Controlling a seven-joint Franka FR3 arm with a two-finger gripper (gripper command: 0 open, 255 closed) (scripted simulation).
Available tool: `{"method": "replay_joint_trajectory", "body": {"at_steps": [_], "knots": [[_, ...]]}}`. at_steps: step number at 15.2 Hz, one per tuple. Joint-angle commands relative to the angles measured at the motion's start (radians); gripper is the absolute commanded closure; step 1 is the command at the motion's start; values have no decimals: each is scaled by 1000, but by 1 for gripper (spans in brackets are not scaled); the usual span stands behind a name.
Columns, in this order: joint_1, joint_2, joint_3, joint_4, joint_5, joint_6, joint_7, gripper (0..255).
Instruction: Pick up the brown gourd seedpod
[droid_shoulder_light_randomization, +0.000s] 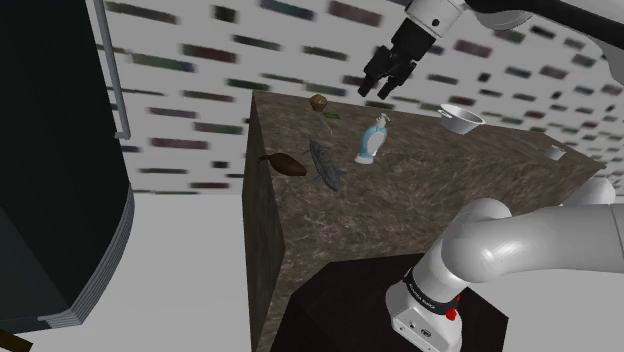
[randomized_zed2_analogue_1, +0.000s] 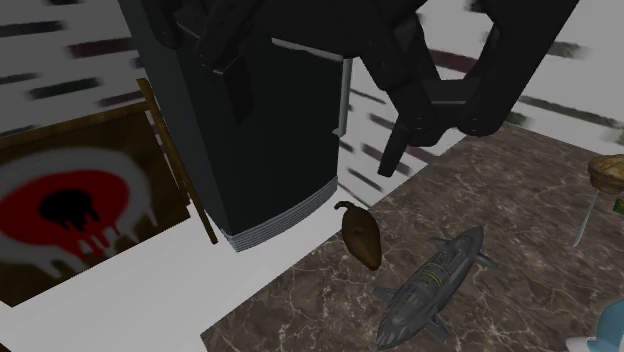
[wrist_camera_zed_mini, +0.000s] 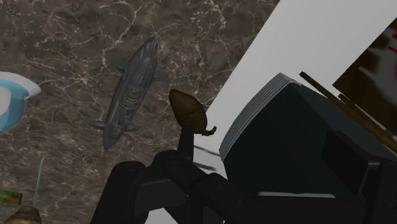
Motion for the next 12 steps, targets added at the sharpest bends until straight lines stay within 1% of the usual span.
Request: {"method": "replay_joint_trajectory", "body": {"at_steps": [1,7,12], "knots": [[0,0,0,0,0,0,0,0],[29,117,-64,-84,8,192,-141,0],[60,255,-119,-108,34,344,-267,0]]}}
